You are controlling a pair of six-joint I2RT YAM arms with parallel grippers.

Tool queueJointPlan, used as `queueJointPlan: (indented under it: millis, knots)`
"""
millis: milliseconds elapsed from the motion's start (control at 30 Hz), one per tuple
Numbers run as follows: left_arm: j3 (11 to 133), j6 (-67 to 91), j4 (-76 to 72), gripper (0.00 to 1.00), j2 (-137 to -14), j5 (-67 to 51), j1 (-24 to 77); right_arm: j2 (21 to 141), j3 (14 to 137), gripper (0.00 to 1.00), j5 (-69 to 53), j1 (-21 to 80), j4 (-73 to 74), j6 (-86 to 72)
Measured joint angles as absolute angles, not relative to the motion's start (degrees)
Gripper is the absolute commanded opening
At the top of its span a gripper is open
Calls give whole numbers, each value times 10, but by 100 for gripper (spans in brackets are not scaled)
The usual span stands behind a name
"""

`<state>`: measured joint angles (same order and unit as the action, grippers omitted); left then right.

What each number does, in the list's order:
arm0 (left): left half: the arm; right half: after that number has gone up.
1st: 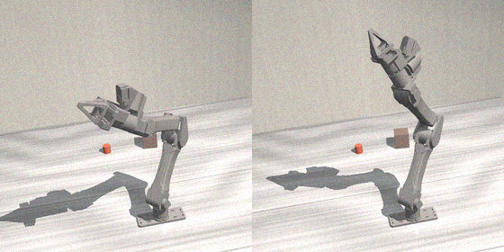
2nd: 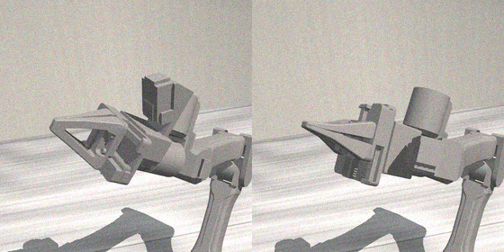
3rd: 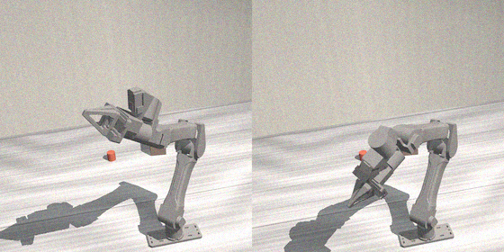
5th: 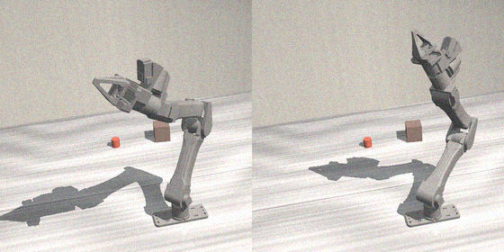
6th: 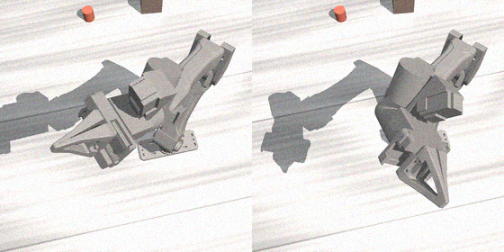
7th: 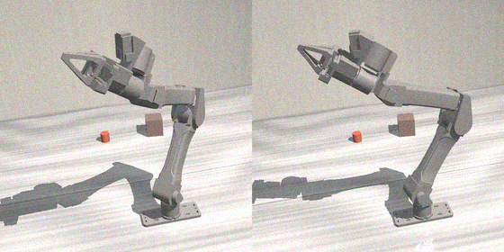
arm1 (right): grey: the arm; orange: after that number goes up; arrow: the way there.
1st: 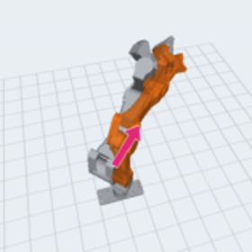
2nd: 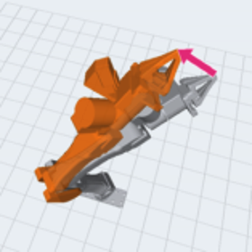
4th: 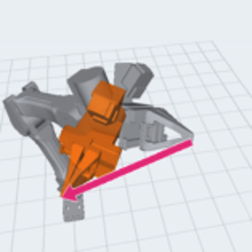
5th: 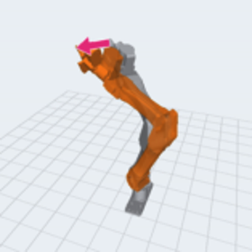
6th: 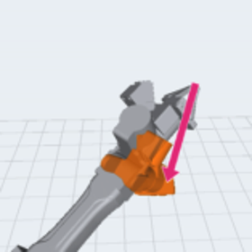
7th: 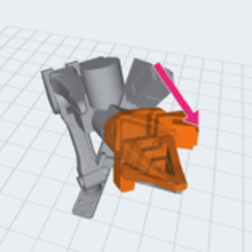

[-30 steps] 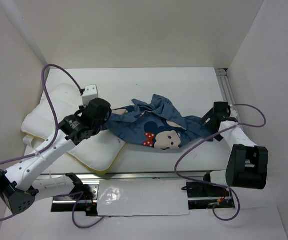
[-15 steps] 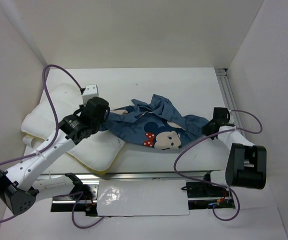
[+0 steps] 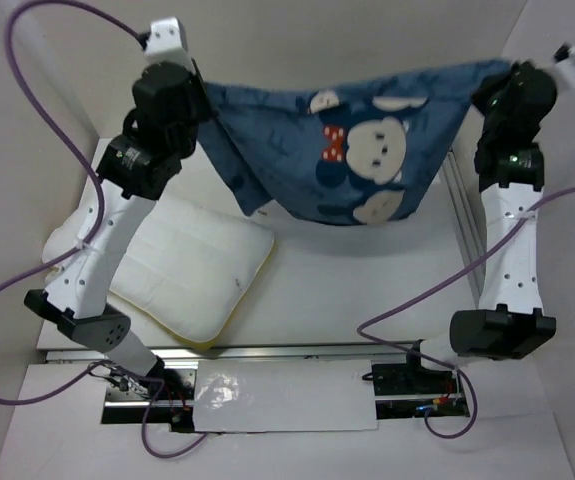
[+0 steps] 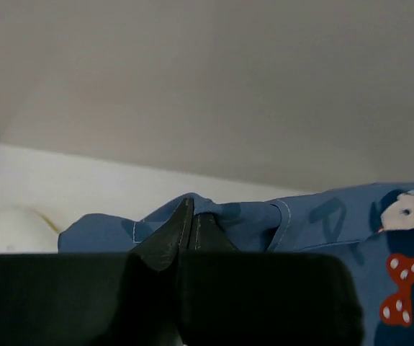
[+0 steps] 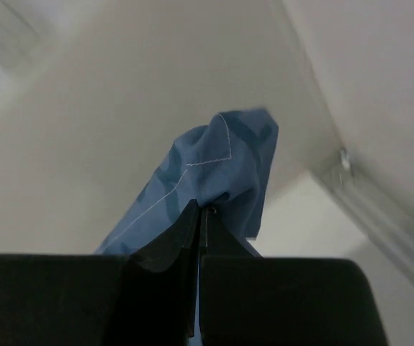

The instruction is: Put the pillow into the pillowcase

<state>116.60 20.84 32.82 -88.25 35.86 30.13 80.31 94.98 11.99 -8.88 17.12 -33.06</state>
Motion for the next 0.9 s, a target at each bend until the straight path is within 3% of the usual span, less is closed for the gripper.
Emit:
queueJointPlan:
  millis: [100,200,400,567,733,900]
  knots:
    - [1301,168,321,0,-929,373,300,835,1120,0,174,-89,194,-294]
    - [1305,135,298,0,-908,392,300,823,1206,0,229,-89,205,-251]
    - [1169,105,269,0,-789,389,300,725,1175,0,313,-89,203,-185]
    - [1155,104,250,0,-756,352,301,700,1171,0,315,-88,218,-158]
    - [1155,104,239,0,-770,346,300,727,1174,0,292,-89,233,-143]
    - [1180,103,218,0,-861,351,291,810,1174,0,241,-89,241,-141]
